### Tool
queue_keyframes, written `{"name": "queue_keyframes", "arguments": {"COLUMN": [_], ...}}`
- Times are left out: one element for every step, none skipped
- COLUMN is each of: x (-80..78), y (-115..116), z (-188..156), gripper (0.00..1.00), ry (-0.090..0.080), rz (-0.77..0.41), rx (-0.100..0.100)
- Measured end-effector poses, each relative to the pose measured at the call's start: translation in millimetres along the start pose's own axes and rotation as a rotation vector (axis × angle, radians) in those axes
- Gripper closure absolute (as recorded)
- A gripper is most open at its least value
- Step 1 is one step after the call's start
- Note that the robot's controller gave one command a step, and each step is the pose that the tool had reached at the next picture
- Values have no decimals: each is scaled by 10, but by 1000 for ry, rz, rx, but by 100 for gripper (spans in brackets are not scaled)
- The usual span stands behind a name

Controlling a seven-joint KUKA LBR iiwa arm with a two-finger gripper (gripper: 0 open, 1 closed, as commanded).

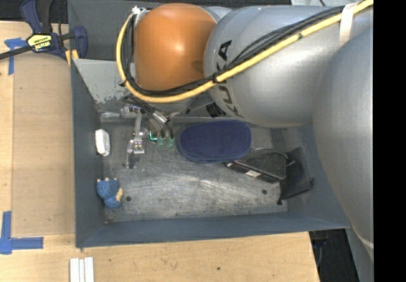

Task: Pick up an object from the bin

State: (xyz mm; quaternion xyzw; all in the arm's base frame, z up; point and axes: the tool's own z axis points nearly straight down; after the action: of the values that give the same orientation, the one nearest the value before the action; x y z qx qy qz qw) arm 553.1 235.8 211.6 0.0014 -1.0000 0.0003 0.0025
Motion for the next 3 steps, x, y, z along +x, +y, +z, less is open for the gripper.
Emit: {"name": "queue_keyframes", "arguments": {"x": [-242,-646,-706], "y": [-821,-1568,-1893], "z": [1284,674,1322], "gripper": [0,0,0], "ry": [0,-16,-2], "rz": [-41,74,104], "rx": [4,2,-11]}}
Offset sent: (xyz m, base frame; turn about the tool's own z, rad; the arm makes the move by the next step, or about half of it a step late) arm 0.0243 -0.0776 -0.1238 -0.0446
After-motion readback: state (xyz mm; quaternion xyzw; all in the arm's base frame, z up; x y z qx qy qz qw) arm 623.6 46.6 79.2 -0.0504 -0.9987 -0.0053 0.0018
